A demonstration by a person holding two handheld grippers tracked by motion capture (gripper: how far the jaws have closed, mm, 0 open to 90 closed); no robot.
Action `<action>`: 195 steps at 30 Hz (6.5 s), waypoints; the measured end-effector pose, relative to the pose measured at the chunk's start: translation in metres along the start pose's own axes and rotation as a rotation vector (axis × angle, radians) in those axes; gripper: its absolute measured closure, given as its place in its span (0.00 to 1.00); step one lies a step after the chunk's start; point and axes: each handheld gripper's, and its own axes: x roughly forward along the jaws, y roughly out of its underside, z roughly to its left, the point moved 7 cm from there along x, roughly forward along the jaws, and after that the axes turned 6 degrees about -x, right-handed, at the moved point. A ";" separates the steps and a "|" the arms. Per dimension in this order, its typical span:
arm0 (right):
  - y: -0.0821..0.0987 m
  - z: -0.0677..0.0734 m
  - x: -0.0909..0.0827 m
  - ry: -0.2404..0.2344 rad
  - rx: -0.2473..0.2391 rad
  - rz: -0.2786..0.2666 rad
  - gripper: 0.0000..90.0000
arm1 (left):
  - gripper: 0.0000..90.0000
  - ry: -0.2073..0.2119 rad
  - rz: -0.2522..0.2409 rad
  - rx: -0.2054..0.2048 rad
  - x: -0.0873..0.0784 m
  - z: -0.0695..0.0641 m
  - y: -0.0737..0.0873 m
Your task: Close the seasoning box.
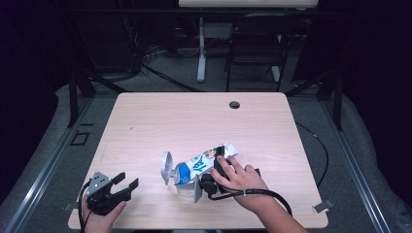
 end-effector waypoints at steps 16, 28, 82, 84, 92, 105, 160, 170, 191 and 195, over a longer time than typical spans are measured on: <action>0.000 0.000 -0.001 0.004 -0.010 0.003 0.56 | 0.45 -0.001 -0.007 -0.005 0.000 0.000 0.001; 0.000 -0.001 -0.001 0.008 -0.012 -0.006 0.56 | 0.45 -0.001 -0.001 0.001 0.000 -0.001 0.000; 0.000 -0.001 -0.002 0.025 -0.034 -0.013 0.60 | 0.45 -0.002 -0.001 0.001 0.000 -0.002 0.001; 0.000 -0.001 -0.002 0.026 -0.035 -0.014 0.60 | 0.45 -0.002 -0.001 0.001 0.000 -0.002 0.001; 0.000 -0.001 -0.002 0.026 -0.037 -0.014 0.61 | 0.45 -0.003 -0.004 0.004 0.000 -0.002 -0.001; 0.000 -0.001 -0.003 0.030 -0.045 -0.013 0.62 | 0.45 -0.003 -0.003 0.003 0.000 -0.002 -0.001; 0.000 -0.004 -0.007 0.053 -0.070 -0.018 0.65 | 0.45 0.001 -0.001 0.002 0.002 -0.005 0.000; -0.001 -0.004 -0.007 0.053 -0.067 -0.024 0.66 | 0.45 0.000 -0.001 0.003 0.001 -0.004 0.000; 0.000 -0.004 -0.008 0.055 -0.073 -0.029 0.69 | 0.45 -0.002 0.002 0.003 0.001 -0.003 0.000; -0.001 -0.004 -0.008 0.057 -0.072 -0.030 0.70 | 0.45 -0.003 0.005 0.006 0.001 -0.003 0.000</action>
